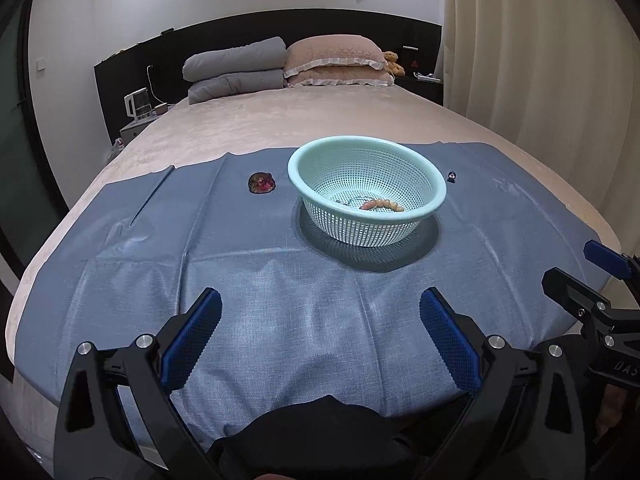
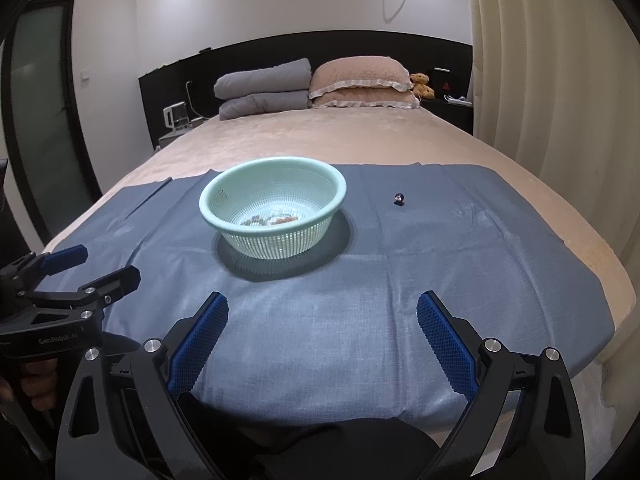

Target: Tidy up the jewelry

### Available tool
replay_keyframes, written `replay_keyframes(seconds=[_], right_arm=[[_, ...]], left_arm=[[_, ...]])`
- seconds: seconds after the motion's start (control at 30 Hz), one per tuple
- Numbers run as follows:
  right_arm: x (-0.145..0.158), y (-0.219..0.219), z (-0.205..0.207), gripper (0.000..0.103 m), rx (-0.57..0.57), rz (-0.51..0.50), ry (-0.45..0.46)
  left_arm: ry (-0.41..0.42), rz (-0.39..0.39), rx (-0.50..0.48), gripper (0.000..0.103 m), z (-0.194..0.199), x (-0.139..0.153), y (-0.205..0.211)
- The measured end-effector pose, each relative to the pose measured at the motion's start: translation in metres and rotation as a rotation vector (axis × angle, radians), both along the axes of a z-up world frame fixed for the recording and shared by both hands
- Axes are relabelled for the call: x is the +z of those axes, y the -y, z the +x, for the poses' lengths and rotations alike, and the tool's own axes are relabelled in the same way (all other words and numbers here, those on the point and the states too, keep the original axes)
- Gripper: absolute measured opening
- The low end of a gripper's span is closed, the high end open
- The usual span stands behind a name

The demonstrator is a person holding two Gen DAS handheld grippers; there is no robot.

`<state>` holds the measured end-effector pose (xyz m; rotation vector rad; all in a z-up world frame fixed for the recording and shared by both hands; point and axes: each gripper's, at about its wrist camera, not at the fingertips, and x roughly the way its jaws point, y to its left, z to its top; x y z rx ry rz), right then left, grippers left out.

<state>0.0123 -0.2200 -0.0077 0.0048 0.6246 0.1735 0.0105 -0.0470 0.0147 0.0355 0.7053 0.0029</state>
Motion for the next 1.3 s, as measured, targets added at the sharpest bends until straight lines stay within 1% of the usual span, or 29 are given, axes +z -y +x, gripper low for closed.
replay_keyframes(seconds=[0.13,0.37,0.63,0.83,1.3], right_arm=[[0.0005,-0.0003,-0.0009,0.091,-0.003,-0.005,0.003],[0.0001,-0.0008,-0.0008,0.091,-0.006,-0.008,0.005],[-0.0005,-0.0023,-0.0003,0.091,-0.011,-0.012,0.004],[-0.0003,-0.0034,-0.0001,0.091,-0.014,-0.019,0.007],[-0.0002,-0.0043,0.0,0.091,-0.015,-0.022,0.006]], left_arm=[[0.009,0.022,0.001,0.097,-0.0008,0.0009,0.0047],[0.005,0.033,-0.012,0.097,-0.0032,-0.0009,0.0071],[0.008,0.042,-0.002,0.097,-0.0035,-0.0007,0.0089],[0.008,0.03,-0.002,0.097,-0.0035,-0.0007,0.0081],[0.01,0.035,0.009,0.097,-0.0033,-0.0006,0.0048]])
